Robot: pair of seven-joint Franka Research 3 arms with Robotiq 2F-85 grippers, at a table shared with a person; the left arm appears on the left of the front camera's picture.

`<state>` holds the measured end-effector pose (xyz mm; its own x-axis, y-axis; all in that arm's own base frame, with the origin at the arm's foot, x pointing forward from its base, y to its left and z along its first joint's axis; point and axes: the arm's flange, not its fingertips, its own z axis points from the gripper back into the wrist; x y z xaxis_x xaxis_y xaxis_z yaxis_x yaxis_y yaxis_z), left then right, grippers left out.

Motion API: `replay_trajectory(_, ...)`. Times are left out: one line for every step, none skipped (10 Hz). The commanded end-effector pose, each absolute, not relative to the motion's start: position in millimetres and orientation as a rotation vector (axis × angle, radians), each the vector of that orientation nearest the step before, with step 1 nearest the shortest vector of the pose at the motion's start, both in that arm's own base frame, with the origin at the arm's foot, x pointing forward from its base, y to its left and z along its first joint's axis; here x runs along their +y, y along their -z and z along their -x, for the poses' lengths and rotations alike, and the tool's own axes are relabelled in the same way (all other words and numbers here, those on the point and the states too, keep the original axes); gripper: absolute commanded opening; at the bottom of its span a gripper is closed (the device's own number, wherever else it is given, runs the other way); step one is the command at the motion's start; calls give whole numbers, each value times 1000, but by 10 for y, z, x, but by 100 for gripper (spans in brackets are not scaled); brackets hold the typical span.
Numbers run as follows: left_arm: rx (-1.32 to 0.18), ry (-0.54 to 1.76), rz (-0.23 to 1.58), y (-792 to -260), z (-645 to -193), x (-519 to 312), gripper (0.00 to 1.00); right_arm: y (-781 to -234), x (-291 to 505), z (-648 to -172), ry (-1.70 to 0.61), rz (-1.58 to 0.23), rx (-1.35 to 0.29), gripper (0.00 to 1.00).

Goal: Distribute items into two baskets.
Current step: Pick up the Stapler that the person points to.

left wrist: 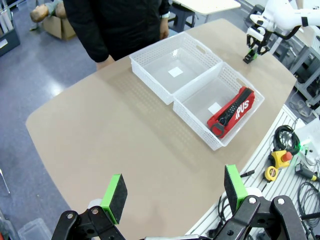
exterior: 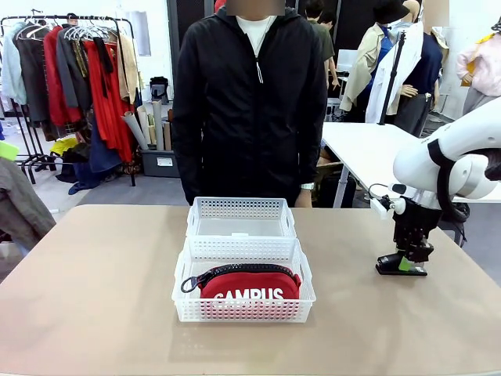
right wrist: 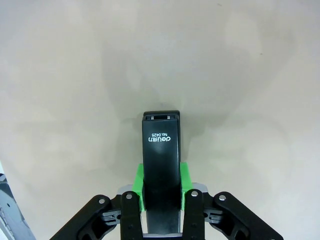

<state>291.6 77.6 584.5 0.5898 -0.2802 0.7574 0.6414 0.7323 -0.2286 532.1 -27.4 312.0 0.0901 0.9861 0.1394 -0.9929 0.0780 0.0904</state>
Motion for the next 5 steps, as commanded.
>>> replay_trajectory(-766,565,522,-5840,-2915,774,100,-3141,-257,-5377,-1446,-210,-44,0)
replay_trajectory(-766,565,522,-5840,-2915,774,100,-3148,-255,-5379,-1441,-214,-42,0)
replay_trajectory(-766,565,522,-5840,-2915,774,100,-3194,-248,-5374,-1415,-220,-47,0)
replay_trajectory(-766,565,522,-5840,-2915,774,100,-3313,-225,-5335,-1380,-203,-37,0)
replay_trajectory(-766,565,522,-5840,-2915,774,100,-3508,-182,-5280,-1369,-187,-44,0)
